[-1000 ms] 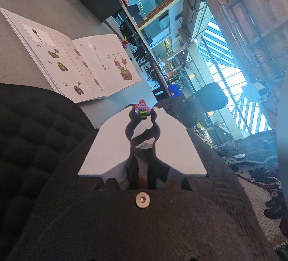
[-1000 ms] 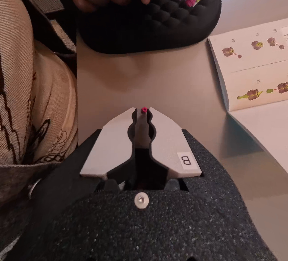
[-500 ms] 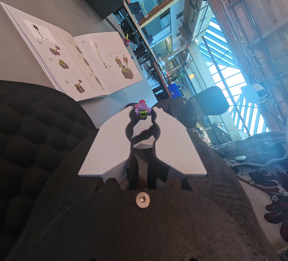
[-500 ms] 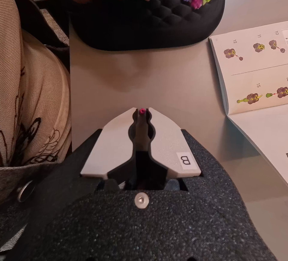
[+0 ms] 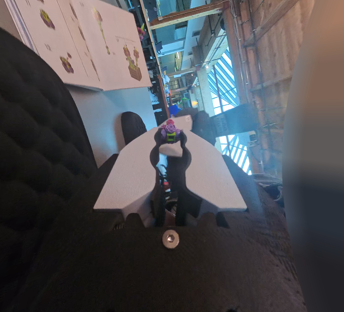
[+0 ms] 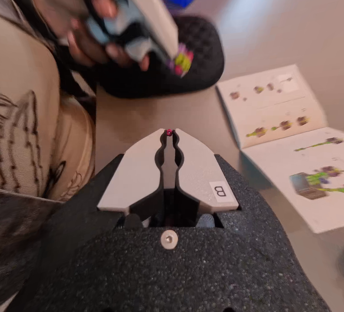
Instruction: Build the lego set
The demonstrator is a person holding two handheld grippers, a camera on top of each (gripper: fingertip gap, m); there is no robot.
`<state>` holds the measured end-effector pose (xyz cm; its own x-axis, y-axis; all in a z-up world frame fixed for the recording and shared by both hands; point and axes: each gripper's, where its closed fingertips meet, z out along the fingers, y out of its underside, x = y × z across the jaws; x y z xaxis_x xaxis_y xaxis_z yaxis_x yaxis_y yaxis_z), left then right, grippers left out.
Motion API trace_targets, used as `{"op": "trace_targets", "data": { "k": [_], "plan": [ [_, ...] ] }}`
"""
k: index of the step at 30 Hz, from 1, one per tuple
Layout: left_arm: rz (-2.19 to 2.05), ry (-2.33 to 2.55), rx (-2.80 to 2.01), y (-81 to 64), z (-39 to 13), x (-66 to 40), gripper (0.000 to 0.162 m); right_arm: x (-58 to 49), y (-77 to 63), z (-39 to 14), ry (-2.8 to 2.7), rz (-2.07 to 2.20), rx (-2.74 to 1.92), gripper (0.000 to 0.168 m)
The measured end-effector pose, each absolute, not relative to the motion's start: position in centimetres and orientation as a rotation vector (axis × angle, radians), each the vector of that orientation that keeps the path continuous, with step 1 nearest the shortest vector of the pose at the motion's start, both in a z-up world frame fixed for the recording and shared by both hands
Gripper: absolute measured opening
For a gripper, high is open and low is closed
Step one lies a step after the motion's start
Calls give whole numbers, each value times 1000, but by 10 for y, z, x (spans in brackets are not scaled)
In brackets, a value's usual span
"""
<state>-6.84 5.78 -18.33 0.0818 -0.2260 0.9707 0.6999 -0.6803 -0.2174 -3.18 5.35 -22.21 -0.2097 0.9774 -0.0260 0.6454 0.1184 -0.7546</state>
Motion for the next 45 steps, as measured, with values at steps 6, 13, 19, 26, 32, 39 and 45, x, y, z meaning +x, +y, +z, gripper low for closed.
{"op": "trace_targets", "data": {
  "k": [6, 13, 19, 26, 32, 39, 45],
  "plan": [
    [-1785, -480, -1667, 51, -188, -53, 18, -48, 52, -173, -1877, 949, -1414, 5],
    [-1804, -393, -1707, 45, -188, -44, 18, -52, 42, -189, -2049, 843, -1303, 5],
    [-1817, -369, -1730, 43, -189, -40, 18, -53, 37, -188, -2110, 783, -1201, 5],
    [-1811, -353, -1752, 43, -190, -38, 18, -52, 36, -191, -2153, 748, -1172, 5],
    [-1749, -304, -1810, 43, -195, -34, 17, -47, 36, -196, -2179, 720, -1174, 5],
    [-1630, -243, -1907, 42, -203, -29, 18, -42, 36, -204, -2207, 630, -1152, 5],
    [-1547, -210, -1979, 43, -209, -25, 18, -38, 37, -211, -2197, 559, -1155, 5]
  ]
}}
